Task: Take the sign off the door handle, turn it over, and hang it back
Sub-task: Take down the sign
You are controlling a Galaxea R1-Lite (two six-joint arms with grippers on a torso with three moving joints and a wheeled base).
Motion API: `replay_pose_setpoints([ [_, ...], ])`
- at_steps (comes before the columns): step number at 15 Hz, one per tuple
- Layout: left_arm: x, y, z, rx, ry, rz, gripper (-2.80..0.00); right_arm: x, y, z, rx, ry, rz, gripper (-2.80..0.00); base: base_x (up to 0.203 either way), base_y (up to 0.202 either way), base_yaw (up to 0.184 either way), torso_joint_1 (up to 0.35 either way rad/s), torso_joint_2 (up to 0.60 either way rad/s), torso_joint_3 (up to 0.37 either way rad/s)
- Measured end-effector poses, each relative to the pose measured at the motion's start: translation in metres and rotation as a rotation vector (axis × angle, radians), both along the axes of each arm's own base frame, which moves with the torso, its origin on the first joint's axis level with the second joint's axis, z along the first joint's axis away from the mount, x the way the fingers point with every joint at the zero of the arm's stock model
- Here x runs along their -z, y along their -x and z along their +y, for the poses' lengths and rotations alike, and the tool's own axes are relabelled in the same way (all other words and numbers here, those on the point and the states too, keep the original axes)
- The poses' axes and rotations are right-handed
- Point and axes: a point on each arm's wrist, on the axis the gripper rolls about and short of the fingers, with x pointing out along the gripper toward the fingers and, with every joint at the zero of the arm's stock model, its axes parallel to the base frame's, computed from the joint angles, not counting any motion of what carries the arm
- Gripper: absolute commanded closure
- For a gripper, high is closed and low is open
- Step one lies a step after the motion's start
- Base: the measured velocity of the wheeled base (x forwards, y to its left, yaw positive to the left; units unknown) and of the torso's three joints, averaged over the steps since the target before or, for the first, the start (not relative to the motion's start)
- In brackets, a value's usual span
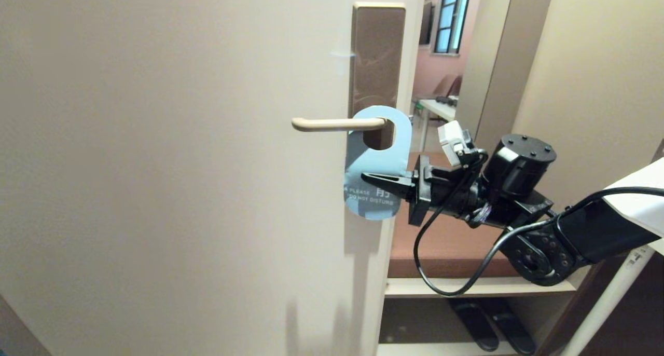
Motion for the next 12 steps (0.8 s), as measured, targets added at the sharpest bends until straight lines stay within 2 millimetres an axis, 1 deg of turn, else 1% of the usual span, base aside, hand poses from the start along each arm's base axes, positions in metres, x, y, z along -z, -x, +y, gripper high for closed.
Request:
replay_pose_setpoints([
  [4, 0.0, 0.0, 0.0, -0.001, 0.0, 0.0, 0.0, 0.002, 0.008, 0.002, 0.017, 0.013, -0.006, 0.0, 0.0, 0.0, 0.0, 0.0, 0.0, 0.0],
  [8, 0.0, 0.0, 0.0, -0.001, 0.001, 0.0, 0.0, 0.002, 0.014, 0.012, 0.11, 0.028, -0.025, 0.0, 0.0, 0.0, 0.0, 0.0, 0.0, 0.0],
  [12, 0.0, 0.0, 0.0, -0.001, 0.0, 0.0, 0.0, 0.003, 0.017, 0.016, 0.166, 0.05, -0.053, 0.0, 0.0, 0.0, 0.0, 0.0, 0.0, 0.0],
])
